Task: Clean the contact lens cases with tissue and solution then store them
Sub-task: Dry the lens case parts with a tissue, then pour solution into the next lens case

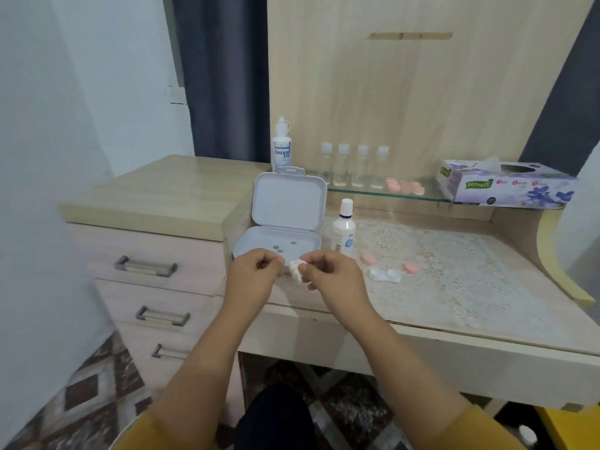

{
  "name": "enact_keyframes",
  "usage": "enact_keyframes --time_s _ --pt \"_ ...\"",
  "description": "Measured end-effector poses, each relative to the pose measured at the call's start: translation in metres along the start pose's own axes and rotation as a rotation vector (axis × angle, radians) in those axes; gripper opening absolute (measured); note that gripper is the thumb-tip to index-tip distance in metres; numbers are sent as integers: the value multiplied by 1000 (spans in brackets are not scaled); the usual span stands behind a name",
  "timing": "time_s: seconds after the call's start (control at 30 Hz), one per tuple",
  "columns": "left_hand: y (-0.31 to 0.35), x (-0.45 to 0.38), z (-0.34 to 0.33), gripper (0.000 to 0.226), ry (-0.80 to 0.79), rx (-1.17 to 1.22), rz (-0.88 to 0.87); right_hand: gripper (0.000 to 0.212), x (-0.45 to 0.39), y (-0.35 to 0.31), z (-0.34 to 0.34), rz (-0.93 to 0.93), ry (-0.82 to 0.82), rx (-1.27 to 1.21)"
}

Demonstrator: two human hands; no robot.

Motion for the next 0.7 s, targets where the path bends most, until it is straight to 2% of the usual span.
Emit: enact_keyframes --time_s 0.17,0.33,0.47,0.6,0.7 --pt "-20 28 56 25 126 -13 13 11 1 -8 -61 23 -122 2" --pt "-50 59 109 18 219 -59 94 14 7 2 -129 33 -259 119" --pt "-85 78 141 21 290 -125 208 22 13 25 -178 -29 -407 200" --pt "-130 94 164 20 286 -136 344 24 19 53 -218 -85 -500 298" --pt "-153 103 175 29 302 -165 428 19 23 67 -240 -124 -547 365"
Point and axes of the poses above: each hand's wrist, its own x-axis away from the middle knuckle, its own z-axis out of the back of the hand, y = z × x, the point moved 5 cm from there along -x, towards the middle knuckle, and after that the axes turned 11 degrees about -y, right-handed, at the moved point
